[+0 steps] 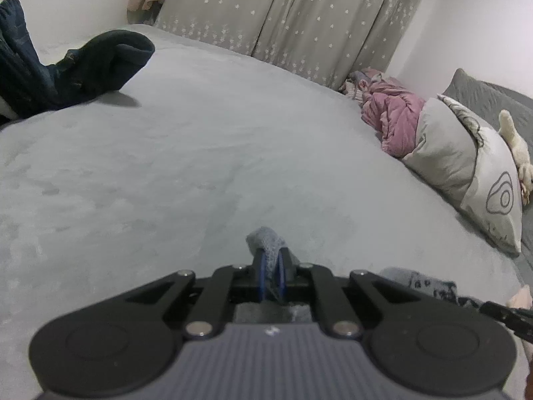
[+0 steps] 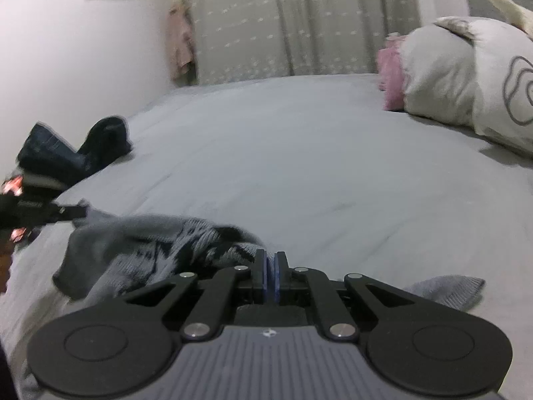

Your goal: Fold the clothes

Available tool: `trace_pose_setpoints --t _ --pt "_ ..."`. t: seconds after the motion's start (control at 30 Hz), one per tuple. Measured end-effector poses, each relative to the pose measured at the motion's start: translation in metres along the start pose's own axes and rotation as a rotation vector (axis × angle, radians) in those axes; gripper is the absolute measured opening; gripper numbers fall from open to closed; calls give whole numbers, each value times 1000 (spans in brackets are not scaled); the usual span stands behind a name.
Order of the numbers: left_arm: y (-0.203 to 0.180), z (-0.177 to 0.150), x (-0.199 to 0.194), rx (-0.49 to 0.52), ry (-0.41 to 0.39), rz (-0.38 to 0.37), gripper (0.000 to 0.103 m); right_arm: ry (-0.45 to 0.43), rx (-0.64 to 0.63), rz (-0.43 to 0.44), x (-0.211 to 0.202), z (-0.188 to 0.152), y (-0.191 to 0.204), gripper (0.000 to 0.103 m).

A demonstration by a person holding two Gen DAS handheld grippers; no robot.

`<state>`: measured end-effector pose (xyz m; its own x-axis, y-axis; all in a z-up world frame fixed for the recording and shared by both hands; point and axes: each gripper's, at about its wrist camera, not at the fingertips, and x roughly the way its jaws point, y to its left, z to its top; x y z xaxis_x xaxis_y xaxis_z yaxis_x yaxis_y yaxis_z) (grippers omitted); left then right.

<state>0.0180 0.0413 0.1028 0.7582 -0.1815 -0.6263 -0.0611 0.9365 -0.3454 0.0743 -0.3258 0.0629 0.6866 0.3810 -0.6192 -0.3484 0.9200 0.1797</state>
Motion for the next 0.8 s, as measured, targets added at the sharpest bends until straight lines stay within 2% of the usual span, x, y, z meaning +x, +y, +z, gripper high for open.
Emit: trace_pose_setpoints --t 0.17,0.33,0.43,0.53,0.67,0.77,0.8 --pt "4 -9 -15 -4 11 -6 6 44 -80 9 0 -3 9 4" --pt "4 -14 -33 13 6 -29 6 89 -126 80 -4 -2 12 4" --pt "5 -19 -28 15 39 -8 6 134 -139 90 1 -4 10 4" --pt "7 -26 -13 14 101 60 6 188 -144 91 10 -6 7 4" --pt "11 -28 -6 19 131 70 7 229 -159 88 15 -10 7 4" --pt "17 -29 1 -4 153 55 13 220 -117 102 16 -7 3 6" --pt "20 -29 3 -23 159 47 19 216 -98 113 16 -6 1 8"
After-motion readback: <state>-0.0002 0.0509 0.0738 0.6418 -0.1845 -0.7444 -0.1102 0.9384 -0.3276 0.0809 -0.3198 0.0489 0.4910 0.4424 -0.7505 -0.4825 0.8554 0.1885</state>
